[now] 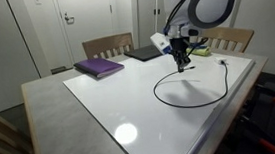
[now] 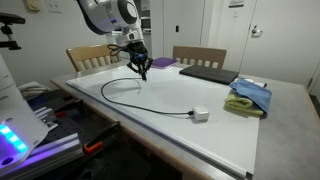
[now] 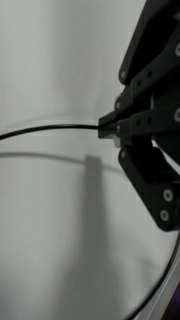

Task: Form a loose circle with the cable

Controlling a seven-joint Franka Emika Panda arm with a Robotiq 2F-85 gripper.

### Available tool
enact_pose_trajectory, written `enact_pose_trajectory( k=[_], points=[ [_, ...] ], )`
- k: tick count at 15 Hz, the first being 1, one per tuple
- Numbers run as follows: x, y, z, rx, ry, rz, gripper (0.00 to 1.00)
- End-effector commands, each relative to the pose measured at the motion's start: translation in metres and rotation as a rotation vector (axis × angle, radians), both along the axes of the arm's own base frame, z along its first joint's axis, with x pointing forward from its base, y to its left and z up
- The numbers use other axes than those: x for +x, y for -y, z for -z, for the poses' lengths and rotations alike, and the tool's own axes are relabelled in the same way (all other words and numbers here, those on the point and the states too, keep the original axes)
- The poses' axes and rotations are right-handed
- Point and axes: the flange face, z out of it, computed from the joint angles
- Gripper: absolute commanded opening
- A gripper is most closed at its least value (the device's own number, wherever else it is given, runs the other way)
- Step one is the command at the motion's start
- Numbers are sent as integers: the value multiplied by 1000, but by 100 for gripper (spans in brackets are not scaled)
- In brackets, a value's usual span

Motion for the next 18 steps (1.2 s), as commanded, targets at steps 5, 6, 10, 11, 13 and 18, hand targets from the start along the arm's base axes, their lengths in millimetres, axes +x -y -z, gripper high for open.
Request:
enact_pose_trajectory(
  k=[5, 6, 10, 11, 13, 18],
  points=[
    [-33, 42, 0, 65, 48, 355, 44],
    [-33, 45, -2, 62, 55, 368, 50],
    [-24, 44, -20, 34, 55, 307, 78],
    [-19, 47, -29, 32, 47, 240, 86],
    [-13, 50, -39, 14, 26, 102, 98],
    [6, 70, -59, 20, -16, -180, 100]
  ],
)
